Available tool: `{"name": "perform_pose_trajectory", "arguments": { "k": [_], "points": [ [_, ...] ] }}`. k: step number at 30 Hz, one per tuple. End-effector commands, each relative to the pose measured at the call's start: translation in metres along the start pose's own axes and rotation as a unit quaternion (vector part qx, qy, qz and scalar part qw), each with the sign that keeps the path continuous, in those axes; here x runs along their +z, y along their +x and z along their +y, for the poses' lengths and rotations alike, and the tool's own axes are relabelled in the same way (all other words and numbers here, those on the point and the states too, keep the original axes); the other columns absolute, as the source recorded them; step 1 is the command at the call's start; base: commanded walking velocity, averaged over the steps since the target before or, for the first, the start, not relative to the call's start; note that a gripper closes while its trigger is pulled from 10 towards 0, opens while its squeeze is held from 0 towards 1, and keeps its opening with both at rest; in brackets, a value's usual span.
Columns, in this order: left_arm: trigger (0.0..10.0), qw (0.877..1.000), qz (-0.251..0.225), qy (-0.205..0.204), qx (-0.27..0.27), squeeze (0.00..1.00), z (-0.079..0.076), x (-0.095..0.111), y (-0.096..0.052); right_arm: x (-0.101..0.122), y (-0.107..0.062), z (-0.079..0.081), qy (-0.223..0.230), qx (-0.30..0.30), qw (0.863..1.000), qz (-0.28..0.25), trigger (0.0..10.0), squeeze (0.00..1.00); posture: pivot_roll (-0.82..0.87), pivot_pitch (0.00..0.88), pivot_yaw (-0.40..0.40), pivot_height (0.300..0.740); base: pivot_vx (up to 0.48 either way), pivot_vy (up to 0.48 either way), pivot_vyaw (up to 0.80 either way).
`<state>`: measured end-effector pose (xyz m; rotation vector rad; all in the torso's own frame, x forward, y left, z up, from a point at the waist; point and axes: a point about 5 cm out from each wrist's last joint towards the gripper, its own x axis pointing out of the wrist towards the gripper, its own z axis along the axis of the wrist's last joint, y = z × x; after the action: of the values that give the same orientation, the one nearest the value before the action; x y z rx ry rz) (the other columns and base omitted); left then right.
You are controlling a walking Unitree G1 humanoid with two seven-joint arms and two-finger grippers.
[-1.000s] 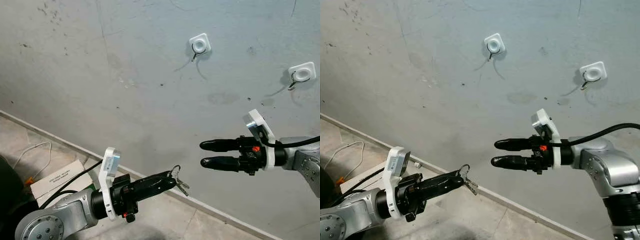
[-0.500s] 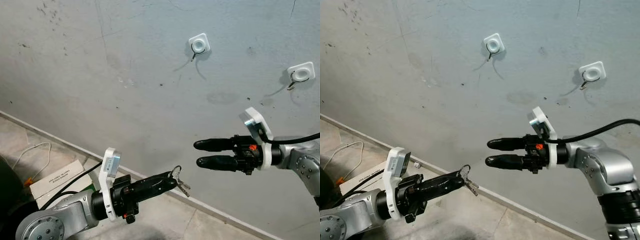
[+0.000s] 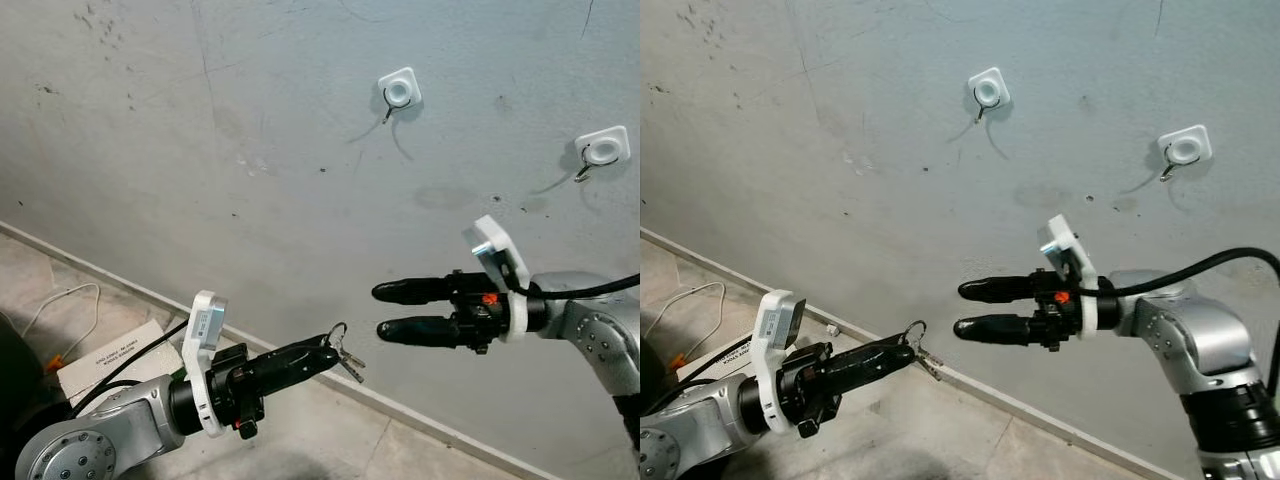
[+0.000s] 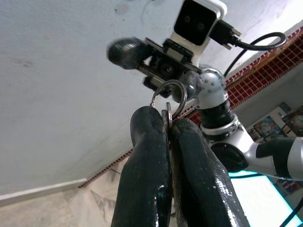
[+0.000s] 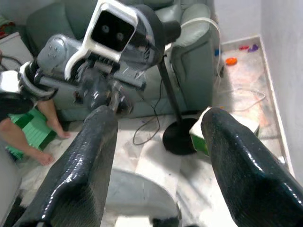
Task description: Hang keys on a hook
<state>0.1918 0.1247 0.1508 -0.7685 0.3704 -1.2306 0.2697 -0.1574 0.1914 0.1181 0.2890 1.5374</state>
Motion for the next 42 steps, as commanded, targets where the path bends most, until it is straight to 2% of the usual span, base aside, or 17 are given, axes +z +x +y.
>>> {"name": "perform_pose_trajectory", "arguments": {
  "k": [1, 2, 7, 8, 9, 10, 11, 28, 29, 33, 34, 40, 41, 42],
  "points": [
    [0.0, 1.000, 0.002, 0.007, -0.011, 0.00, -0.004, 0.002, 0.003, 0.004, 0.000, 0.000, -0.015, -0.008, 1.000, 0.005, 10.0, 0.00, -0.01, 0.086, -0.058, 0.740, 0.000, 0.000, 0.00],
    [0.0, 1.000, 0.002, 0.007, -0.011, 0.00, -0.004, 0.002, 0.004, 0.004, 0.000, 0.000, -0.015, -0.007, 1.000, 0.004, 9.4, 0.00, -0.01, 0.085, -0.056, 0.740, 0.000, 0.000, 0.00],
    [0.0, 1.000, 0.003, 0.005, -0.014, 0.00, -0.004, 0.001, 0.004, 0.004, 0.003, 0.002, -0.012, 0.001, 1.000, -0.001, 10.0, 0.00, -0.01, 0.084, -0.055, 0.740, 0.000, 0.000, 0.00],
    [0.0, 1.000, 0.004, 0.004, -0.014, 0.00, -0.004, 0.001, 0.005, 0.004, 0.003, 0.002, -0.011, 0.003, 1.000, -0.001, 7.6, 0.00, -0.01, 0.084, -0.055, 0.740, 0.000, 0.000, 0.00],
    [0.0, 1.000, 0.004, 0.004, -0.014, 0.00, -0.004, 0.001, 0.005, 0.004, 0.003, 0.003, -0.011, 0.005, 1.000, -0.002, 7.6, 0.00, -0.01, 0.084, -0.055, 0.740, 0.000, 0.000, 0.00],
    [0.0, 1.000, 0.004, 0.004, -0.013, 0.00, -0.004, 0.001, 0.005, 0.005, 0.003, 0.003, -0.010, 0.007, 1.000, -0.003, 3.4, 0.00, -0.01, 0.084, -0.055, 0.740, 0.000, 0.000, 0.00],
    [0.0, 1.000, 0.003, 0.004, -0.014, 0.00, -0.004, 0.001, 0.006, 0.005, 0.002, 0.003, -0.008, 0.008, 1.000, -0.006, 0.0, 0.00, -0.01, 0.084, -0.055, 0.740, 0.000, 0.000, 0.00],
    [0.0, 1.000, 0.001, 0.000, -0.016, 0.00, -0.004, 0.000, 0.008, 0.007, 0.000, 0.009, -0.002, 0.024, 1.000, -0.009, 0.0, 0.00, -0.01, 0.086, -0.056, 0.740, 0.000, 0.000, 0.00],
    [0.0, 1.000, 0.001, -0.001, -0.015, 0.00, -0.003, -0.001, 0.008, 0.007, 0.001, 0.010, -0.001, 0.028, 1.000, -0.008, 10.0, 0.00, -0.01, 0.086, -0.058, 0.740, 0.000, 0.000, 0.00],
    [0.0, 1.000, 0.000, -0.002, -0.016, 0.00, -0.003, -0.001, 0.010, 0.008, 0.001, 0.012, 0.002, 0.034, 0.999, -0.009, 10.0, 0.00, -0.01, 0.086, -0.058, 0.740, 0.000, 0.000, 0.00],
    [0.0, 1.000, 0.000, -0.003, -0.016, 0.00, -0.003, -0.002, 0.010, 0.008, 0.001, 0.013, 0.005, 0.037, 0.999, -0.007, 10.0, 1.00, -0.01, 0.086, -0.058, 0.740, 0.000, 0.000, 0.00],
    [0.0, 1.000, 0.000, -0.004, -0.017, 0.00, -0.003, -0.003, 0.011, 0.006, 0.000, 0.014, 0.005, 0.036, 0.999, -0.001, 10.0, 1.00, -0.01, 0.086, -0.058, 0.740, 0.000, 0.000, 0.00],
    [0.0, 1.000, 0.001, -0.004, -0.018, 0.00, -0.003, -0.003, 0.010, 0.005, 0.000, 0.014, 0.005, 0.037, 0.999, 0.000, 10.0, 0.87, -0.02, 0.088, -0.057, 0.740, 0.000, 0.000, 0.00],
    [0.0, 1.000, 0.001, -0.003, -0.018, 0.00, -0.003, -0.003, 0.010, 0.005, 0.000, 0.015, 0.005, 0.039, 0.999, 0.000, 10.0, 0.38, -0.02, 0.088, -0.057, 0.740, 0.000, 0.000, 0.00]
  ]
}}
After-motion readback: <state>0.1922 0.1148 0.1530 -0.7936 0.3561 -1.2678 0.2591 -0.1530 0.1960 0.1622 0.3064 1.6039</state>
